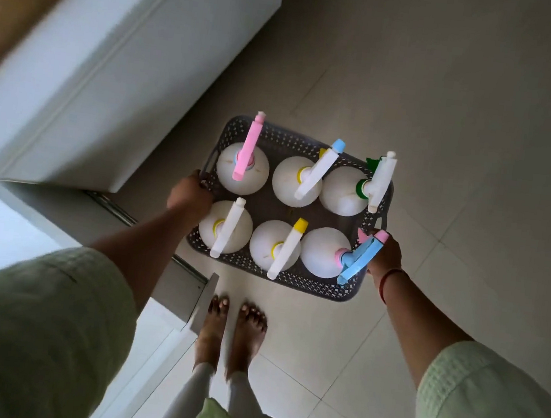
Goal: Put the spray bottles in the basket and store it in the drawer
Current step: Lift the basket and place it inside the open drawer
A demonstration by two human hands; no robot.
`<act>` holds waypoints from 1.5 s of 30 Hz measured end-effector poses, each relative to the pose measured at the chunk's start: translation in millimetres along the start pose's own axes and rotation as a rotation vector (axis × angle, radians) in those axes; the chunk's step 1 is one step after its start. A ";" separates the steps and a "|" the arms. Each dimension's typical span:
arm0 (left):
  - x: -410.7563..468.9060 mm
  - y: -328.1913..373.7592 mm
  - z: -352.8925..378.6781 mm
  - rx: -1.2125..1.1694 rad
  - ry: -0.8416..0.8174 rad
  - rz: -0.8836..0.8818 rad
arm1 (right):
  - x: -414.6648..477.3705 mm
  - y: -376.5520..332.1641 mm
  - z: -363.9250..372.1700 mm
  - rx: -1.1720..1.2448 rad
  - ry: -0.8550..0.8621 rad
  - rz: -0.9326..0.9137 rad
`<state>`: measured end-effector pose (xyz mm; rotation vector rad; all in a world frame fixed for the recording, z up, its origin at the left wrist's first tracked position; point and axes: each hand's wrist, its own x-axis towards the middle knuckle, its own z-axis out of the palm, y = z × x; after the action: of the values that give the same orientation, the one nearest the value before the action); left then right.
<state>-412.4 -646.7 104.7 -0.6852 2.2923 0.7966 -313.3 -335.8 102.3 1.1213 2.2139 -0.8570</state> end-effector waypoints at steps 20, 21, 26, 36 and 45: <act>-172.1 -31.8 -185.9 -0.370 0.186 -0.157 | -165.7 -164.9 -100.0 -0.210 0.067 -0.345; -180.0 -40.0 -193.7 -0.381 0.198 -0.173 | -173.3 -172.5 -97.7 -0.213 0.058 -0.360; -220.4 -92.2 -220.7 -0.477 0.274 -0.281 | -222.0 -207.8 -74.1 -0.272 -0.005 -0.434; -289.7 -225.2 -251.3 -0.699 0.378 -0.484 | -331.2 -243.5 12.0 -0.353 -0.141 -0.529; -332.6 -317.7 -253.6 -0.807 0.436 -0.663 | -396.5 -255.8 94.4 -0.448 -0.260 -0.579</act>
<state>-80.0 -948.6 377.3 -2.0078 1.7936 1.3074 -302.5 -725.0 385.1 0.1465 2.3623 -0.6203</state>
